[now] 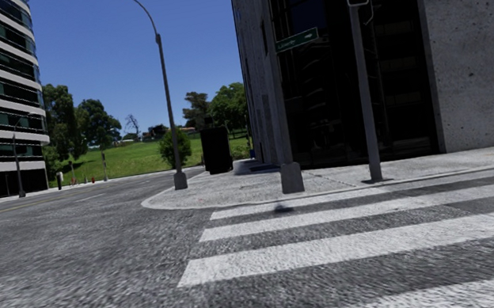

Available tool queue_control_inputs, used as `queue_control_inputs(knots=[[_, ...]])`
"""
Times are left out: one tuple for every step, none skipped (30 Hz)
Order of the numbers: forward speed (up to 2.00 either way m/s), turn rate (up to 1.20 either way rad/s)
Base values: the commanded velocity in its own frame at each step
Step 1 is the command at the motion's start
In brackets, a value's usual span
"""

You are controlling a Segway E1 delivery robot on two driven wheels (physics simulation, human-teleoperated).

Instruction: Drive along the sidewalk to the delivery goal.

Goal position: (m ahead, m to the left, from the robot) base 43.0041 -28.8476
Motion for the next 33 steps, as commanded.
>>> queue_control_inputs(knots=[[2.00,0.00],[2.00,0.00],[2.00,0.00],[2.00,0.00],[2.00,0.00],[2.00,0.00],[2.00,0.00],[2.00,0.00],[2.00,0.00],[2.00,0.00],[2.00,0.00],[2.00,0.00],[2.00,0.00],[2.00,0.00],[2.00,0.00],[2.00,0.00],[2.00,0.00],[2.00,0.00],[2.00,0.00],[2.00,0.00],[2.00,0.00],[2.00,0.00],[2.00,0.00],[2.00,0.00],[2.00,0.00],[2.00,0.00],[2.00,0.00],[2.00,0.00],[2.00,0.00],[2.00,0.00],[2.00,0.00],[2.00,0.00],[2.00,0.00]])
